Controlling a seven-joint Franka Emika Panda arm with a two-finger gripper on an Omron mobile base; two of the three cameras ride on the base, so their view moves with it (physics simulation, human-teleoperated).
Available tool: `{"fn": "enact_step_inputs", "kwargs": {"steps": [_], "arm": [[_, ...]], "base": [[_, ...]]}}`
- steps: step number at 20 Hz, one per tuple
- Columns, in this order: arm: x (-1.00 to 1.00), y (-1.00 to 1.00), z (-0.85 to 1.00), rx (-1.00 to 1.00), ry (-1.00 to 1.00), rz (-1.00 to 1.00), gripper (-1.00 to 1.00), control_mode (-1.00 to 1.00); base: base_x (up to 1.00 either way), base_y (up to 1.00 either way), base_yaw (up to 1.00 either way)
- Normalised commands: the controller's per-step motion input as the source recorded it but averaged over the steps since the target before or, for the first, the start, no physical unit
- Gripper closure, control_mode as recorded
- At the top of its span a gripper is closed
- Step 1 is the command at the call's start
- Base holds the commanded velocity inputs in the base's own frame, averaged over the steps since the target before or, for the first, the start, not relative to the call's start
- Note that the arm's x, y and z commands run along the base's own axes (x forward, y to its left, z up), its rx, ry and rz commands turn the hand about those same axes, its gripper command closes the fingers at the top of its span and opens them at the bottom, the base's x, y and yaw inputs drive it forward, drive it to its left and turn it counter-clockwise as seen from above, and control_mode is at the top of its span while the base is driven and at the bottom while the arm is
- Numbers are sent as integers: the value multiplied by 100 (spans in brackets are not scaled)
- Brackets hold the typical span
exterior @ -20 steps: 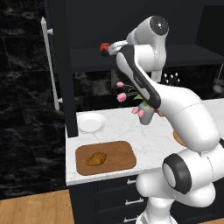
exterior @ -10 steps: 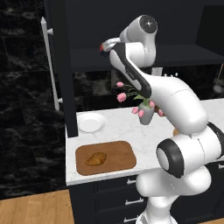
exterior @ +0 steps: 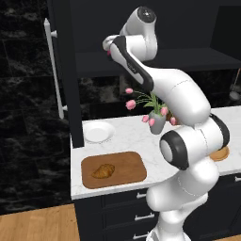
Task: From the different types of pastries on the counter, select a croissant and place it on the cutting board. Then retrieve a jar of jam from the cabinet and place it alongside the croissant on the cutting board.
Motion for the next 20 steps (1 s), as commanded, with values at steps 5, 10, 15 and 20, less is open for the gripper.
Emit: {"fn": "enact_step_inputs", "kwargs": {"steps": [5,10,15,20], "arm": [[12,0,-1,0,1,0,-100,-100],[2,0,-22,0,0,0,-100,-100],[4,0,-37,0,0,0,-100,-100],[27,0,-8,0,0,0,-100,-100]], "base": [[0,0,0],[0,0,0],[0,0,0],[0,0,0]]}}
